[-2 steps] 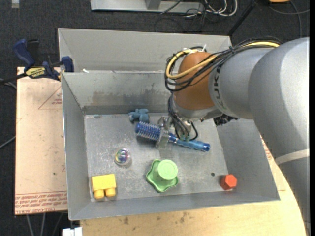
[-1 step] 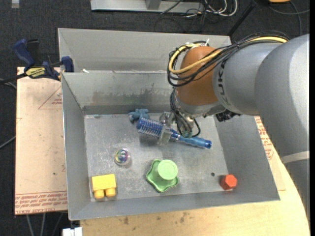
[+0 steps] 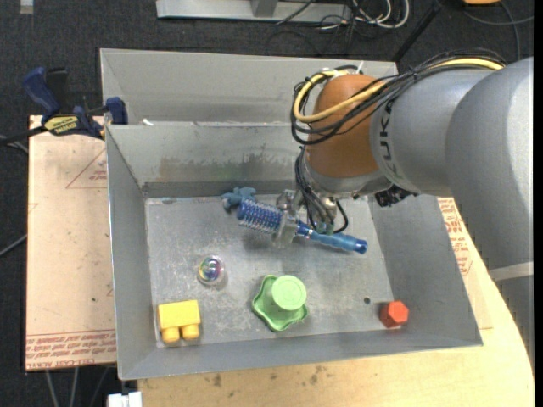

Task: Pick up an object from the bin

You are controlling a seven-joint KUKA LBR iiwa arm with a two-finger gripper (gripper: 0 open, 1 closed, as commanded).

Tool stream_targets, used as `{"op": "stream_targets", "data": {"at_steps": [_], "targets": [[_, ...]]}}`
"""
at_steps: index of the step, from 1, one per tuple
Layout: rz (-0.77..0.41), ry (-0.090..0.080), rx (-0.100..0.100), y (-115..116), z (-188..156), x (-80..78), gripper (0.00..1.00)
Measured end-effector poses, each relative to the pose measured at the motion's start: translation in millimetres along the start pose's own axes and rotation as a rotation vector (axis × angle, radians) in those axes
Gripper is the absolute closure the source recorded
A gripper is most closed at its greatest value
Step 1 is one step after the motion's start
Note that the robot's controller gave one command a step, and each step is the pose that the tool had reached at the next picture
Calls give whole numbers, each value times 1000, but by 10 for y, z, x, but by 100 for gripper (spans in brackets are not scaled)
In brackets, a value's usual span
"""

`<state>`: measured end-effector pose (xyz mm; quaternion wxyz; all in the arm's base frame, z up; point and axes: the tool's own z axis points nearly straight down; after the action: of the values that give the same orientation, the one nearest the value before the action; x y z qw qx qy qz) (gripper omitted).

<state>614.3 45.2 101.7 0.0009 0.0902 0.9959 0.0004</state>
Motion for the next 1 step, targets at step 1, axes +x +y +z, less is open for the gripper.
{"op": "stream_targets", "data": {"at_steps": [1], "targets": [[-1, 0, 0, 3, -94, -2, 100]]}}
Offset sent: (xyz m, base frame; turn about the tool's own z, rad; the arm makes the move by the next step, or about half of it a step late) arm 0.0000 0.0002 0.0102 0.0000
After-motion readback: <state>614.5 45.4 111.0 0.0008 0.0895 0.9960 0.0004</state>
